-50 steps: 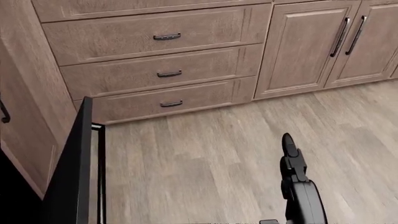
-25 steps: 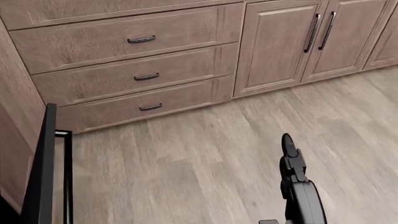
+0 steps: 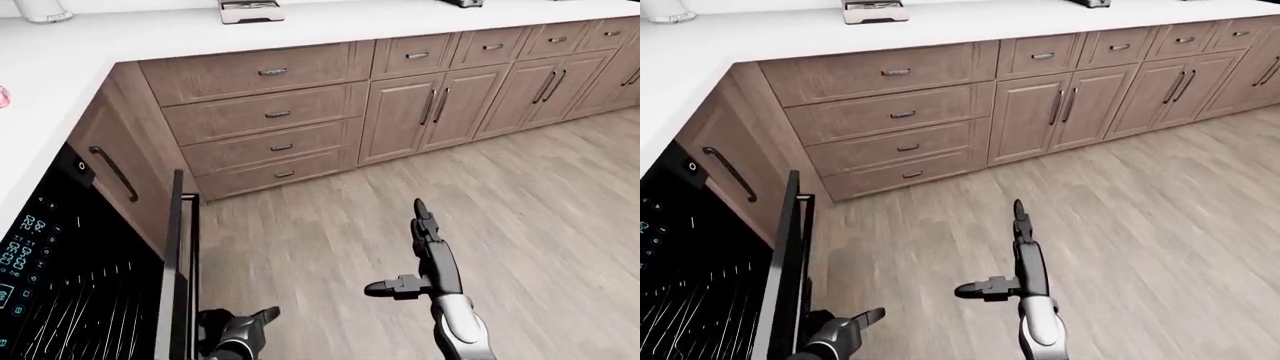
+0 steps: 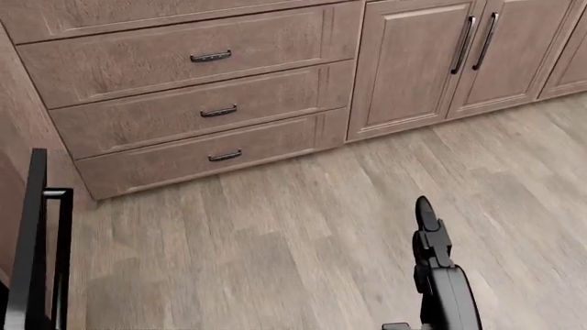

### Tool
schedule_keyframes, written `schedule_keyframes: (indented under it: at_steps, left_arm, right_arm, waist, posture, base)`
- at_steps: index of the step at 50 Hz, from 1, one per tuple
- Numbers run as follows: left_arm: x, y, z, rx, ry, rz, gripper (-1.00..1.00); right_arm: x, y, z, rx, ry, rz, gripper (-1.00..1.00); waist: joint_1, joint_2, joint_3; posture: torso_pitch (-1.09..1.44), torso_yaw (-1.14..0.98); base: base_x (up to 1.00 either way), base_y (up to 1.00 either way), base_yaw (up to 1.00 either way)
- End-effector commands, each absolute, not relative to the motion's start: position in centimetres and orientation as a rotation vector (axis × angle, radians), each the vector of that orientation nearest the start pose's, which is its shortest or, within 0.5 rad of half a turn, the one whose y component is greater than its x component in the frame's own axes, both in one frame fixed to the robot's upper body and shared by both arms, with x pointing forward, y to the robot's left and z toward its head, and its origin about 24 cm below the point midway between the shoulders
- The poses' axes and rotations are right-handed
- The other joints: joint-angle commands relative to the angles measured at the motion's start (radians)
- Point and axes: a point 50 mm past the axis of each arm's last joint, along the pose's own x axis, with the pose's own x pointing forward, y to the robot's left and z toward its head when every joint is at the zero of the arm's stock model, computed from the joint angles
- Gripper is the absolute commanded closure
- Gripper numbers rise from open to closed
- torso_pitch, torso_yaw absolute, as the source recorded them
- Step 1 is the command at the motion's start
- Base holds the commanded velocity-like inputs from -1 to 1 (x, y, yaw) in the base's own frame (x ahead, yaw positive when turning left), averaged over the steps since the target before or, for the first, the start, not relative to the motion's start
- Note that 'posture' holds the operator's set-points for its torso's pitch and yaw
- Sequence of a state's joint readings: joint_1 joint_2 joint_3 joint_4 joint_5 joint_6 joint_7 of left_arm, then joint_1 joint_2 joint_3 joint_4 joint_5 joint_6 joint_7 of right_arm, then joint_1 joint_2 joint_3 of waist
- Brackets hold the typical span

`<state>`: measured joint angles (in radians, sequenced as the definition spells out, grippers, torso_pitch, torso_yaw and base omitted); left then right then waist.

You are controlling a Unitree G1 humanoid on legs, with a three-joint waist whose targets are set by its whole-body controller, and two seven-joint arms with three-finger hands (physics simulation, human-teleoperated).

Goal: Close the dishwasher door

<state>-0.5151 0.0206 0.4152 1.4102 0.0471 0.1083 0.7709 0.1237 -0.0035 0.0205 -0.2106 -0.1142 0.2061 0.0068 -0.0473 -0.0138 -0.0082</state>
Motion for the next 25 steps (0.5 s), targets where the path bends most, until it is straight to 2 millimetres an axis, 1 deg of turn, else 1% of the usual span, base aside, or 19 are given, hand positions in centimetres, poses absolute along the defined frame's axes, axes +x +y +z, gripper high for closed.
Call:
schedule_keyframes:
  at_steps: [1,5,8,25]
  left_arm:
    - [22.9,21.0,-9.6,0.223,0.998,0.964,-1.0]
    - [22.9,21.6,-9.4,0.243,0.978,1.007,-1.0]
    - [22.9,21.9,-9.1,0.291,0.963,1.051,-1.0]
    - [23.0,24.0,-8.2,0.285,0.945,1.156,-1.0]
  right_arm:
    - [23.3,-15.4,5.9,-0.116,0.028,-0.025,-1.0]
    - [23.2,-15.4,6.1,-0.117,0.026,-0.026,-1.0]
    - [23.2,-15.3,6.1,-0.117,0.026,-0.025,-1.0]
    - [23.2,-15.2,6.0,-0.118,0.026,-0.023,-1.0]
  waist:
    - [0.011,0.006,-0.014]
    - [0.011,0.007,-0.015]
    - [0.011,0.009,-0.015]
    - [0.017,0.022,-0.012]
  posture:
    - [0.0,0.0]
    - [0.0,0.0]
    - [0.0,0.0]
    - [0.0,0.0]
  base:
    - [0.0,0.0,0.0]
    - [0.0,0.0,0.0]
    - [0.0,0.0,0.0]
    - [0.0,0.0,0.0]
